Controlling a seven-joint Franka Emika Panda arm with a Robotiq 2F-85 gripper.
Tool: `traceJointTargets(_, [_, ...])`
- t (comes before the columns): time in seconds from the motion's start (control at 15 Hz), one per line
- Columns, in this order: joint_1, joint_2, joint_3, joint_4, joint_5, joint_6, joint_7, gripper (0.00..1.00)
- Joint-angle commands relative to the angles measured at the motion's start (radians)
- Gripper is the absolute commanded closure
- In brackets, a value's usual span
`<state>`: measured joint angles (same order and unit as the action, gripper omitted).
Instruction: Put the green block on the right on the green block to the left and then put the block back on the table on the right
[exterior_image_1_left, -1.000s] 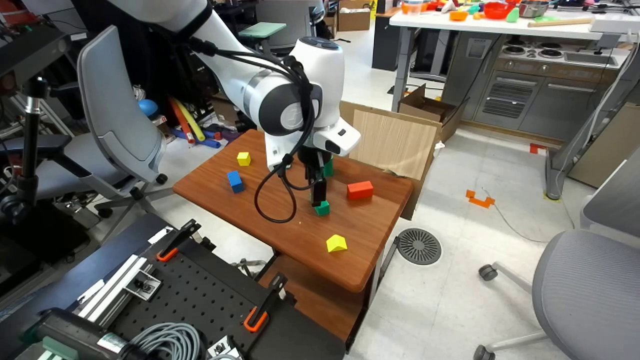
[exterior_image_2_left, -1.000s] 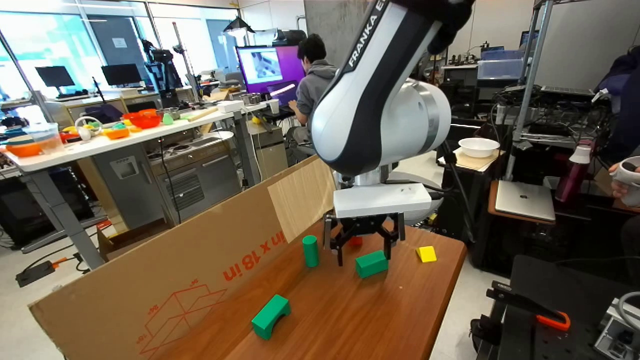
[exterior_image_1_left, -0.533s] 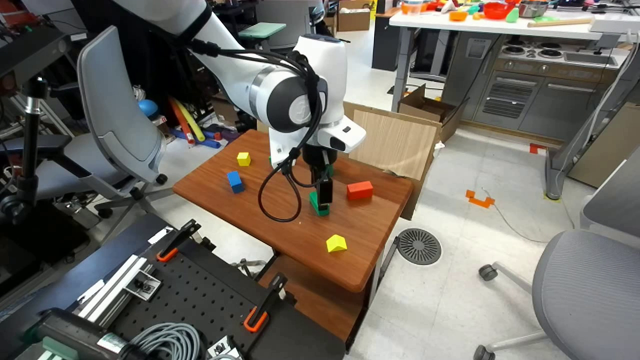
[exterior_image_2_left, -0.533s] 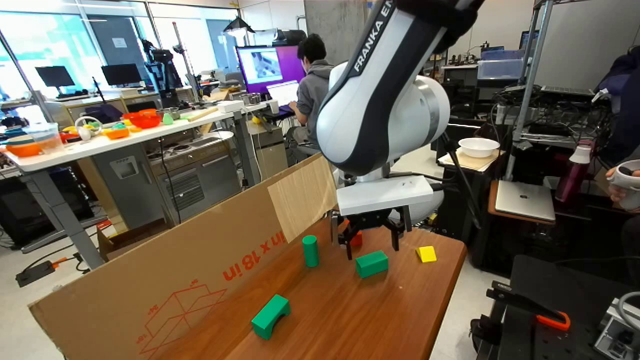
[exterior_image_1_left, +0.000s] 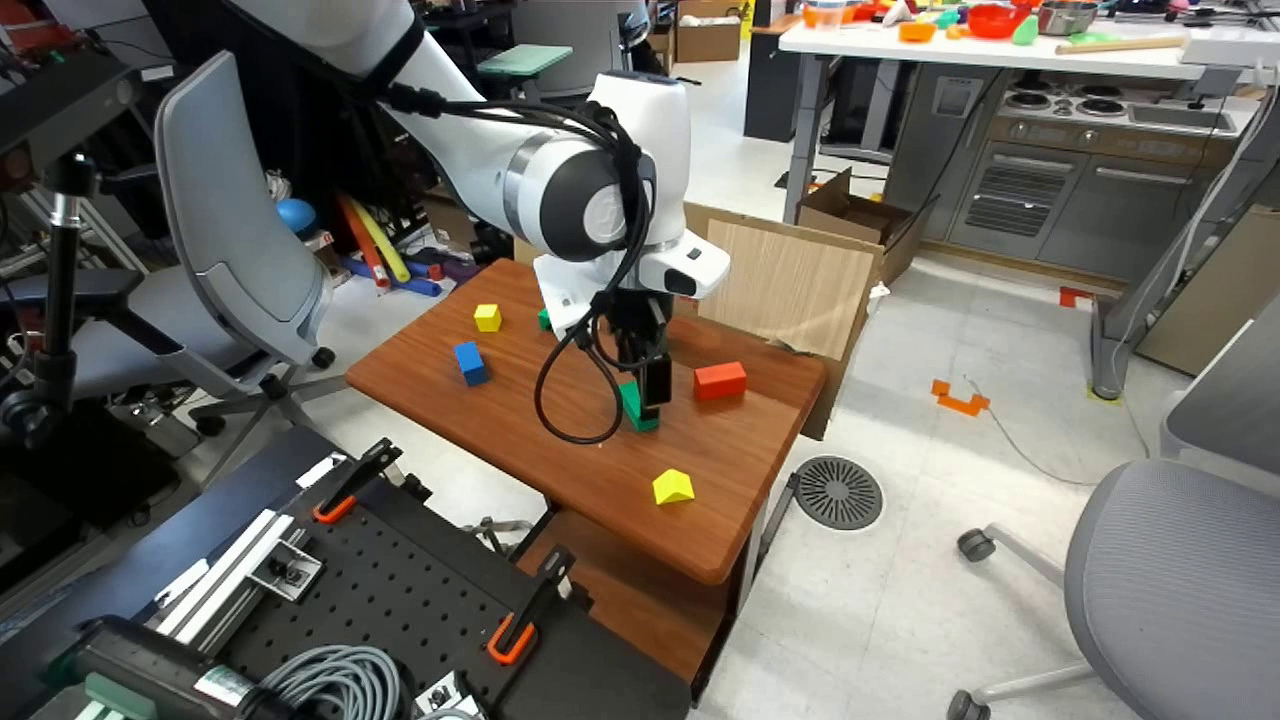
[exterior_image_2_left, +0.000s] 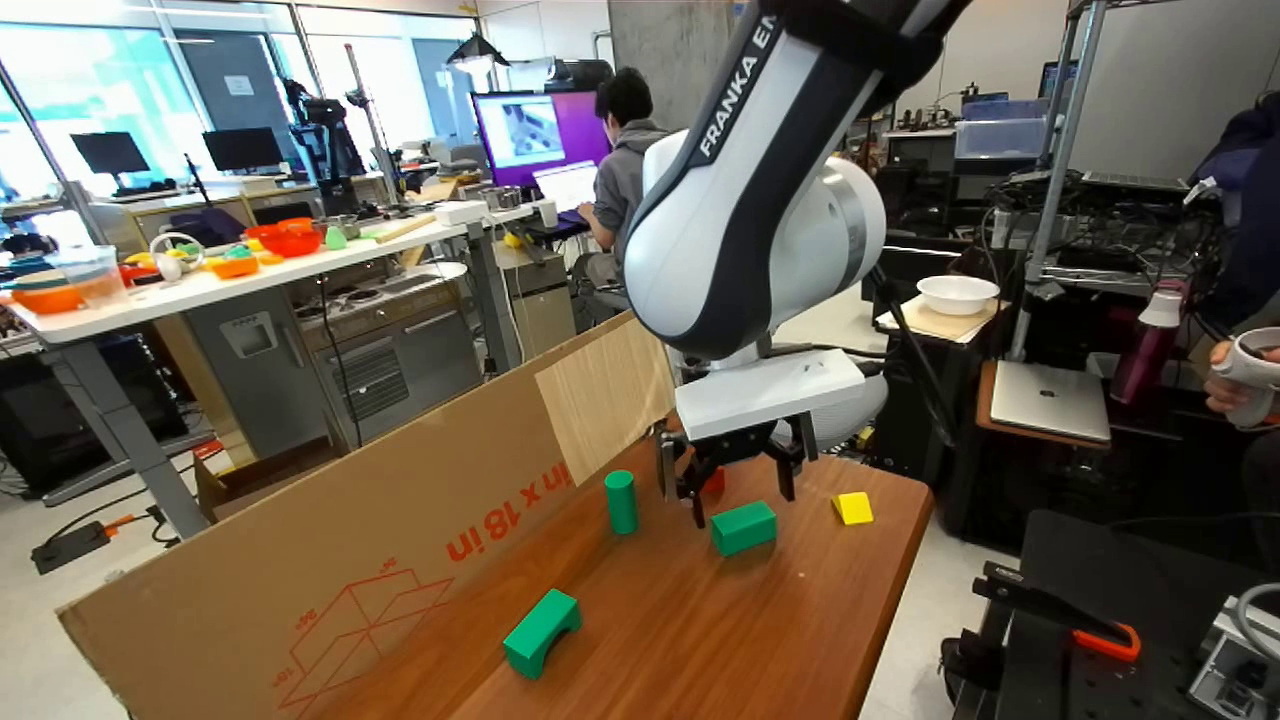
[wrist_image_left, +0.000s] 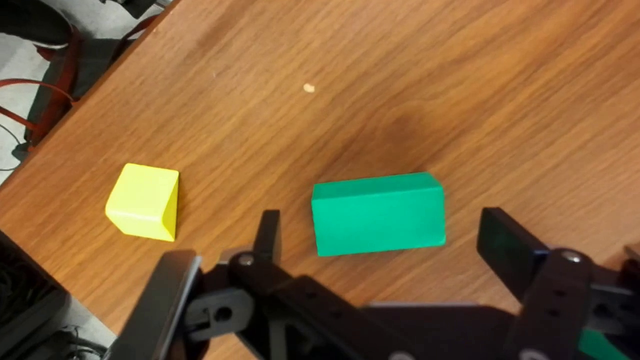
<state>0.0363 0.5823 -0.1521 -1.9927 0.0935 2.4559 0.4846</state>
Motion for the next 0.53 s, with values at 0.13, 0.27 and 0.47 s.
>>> traceJointTargets(0.13, [0.017, 0.039, -0.014, 0.05, -0.087, -0.023, -0.039, 0.0])
traceJointTargets(0.27, [0.011, 0.049, -0.008, 0.057, -0.094, -0.023, -0.054, 0.0])
traceJointTargets(0.47, [0.008, 0.069, 0.003, 0.068, -0.089, -0.023, -0.083, 0.0])
